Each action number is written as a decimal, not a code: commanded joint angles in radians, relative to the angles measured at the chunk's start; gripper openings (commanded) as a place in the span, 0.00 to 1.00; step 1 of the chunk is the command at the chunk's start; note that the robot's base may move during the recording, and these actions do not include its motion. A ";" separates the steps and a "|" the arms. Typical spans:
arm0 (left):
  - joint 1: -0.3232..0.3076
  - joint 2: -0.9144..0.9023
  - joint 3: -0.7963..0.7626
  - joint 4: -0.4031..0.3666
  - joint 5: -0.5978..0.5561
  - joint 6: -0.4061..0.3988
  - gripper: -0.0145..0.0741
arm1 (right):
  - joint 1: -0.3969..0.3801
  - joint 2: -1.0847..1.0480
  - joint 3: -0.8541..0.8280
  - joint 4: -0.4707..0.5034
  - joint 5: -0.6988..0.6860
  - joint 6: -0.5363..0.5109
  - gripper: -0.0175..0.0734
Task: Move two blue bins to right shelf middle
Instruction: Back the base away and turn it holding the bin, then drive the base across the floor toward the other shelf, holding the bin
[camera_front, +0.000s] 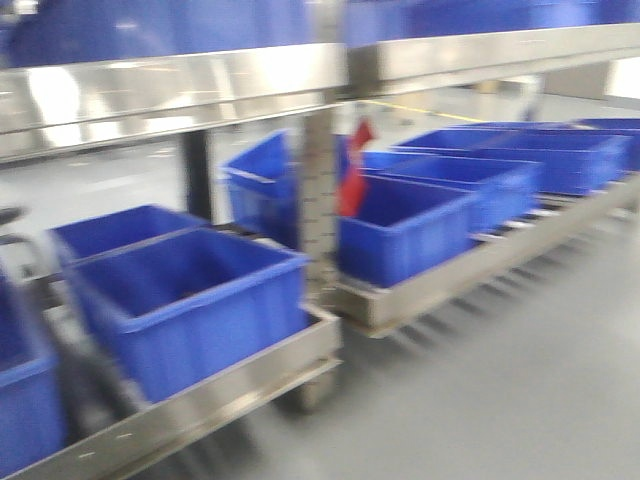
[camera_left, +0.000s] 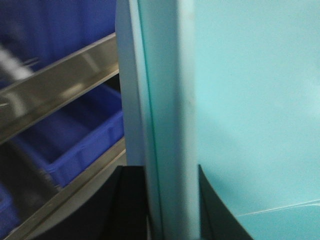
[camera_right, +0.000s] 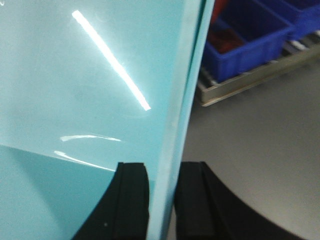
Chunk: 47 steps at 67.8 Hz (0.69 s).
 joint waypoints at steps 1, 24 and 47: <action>-0.006 -0.020 -0.022 -0.035 -0.236 -0.007 0.04 | 0.005 -0.014 -0.016 0.038 -0.067 -0.032 0.01; -0.006 -0.020 -0.022 -0.035 -0.236 -0.007 0.04 | 0.005 -0.014 -0.016 0.038 -0.067 -0.032 0.01; -0.006 -0.020 -0.022 -0.035 -0.236 -0.007 0.04 | 0.005 -0.014 -0.016 0.038 -0.067 -0.032 0.01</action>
